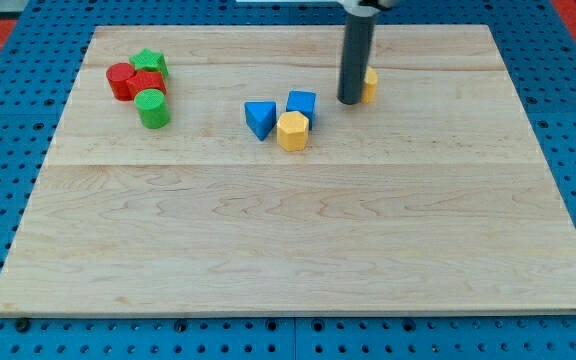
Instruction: Push the yellow heart to the top left
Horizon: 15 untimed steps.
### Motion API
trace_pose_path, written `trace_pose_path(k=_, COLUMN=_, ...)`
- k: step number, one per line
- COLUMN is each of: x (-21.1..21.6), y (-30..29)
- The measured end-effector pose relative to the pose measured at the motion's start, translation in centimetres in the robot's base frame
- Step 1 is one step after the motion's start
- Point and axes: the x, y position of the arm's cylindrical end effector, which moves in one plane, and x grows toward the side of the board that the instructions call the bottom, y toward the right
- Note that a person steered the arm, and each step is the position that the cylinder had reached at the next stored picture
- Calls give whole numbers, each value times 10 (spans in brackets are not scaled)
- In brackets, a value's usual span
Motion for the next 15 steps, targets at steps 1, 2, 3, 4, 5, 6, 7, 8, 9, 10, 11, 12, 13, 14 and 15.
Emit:
trace_pose_path(k=1, x=-5, y=-3)
trace_pose_path(k=2, x=13, y=12)
trace_pose_path(k=3, x=13, y=54)
trace_pose_path(k=4, x=-15, y=56)
trace_pose_path(k=5, x=-67, y=-5)
trace_pose_path(k=6, x=-103, y=-39)
trace_pose_path(k=7, x=-107, y=-66)
trace_pose_path(k=8, x=-103, y=-59)
trace_pose_path(k=9, x=-93, y=-82)
trace_pose_path(k=10, x=-77, y=-91)
trace_pose_path(k=11, x=-77, y=-108)
trace_pose_path(k=12, x=-85, y=-171)
trace_pose_path(k=13, x=-85, y=-231)
trace_pose_path(k=14, x=-97, y=-246)
trace_pose_path(k=15, x=-98, y=-245)
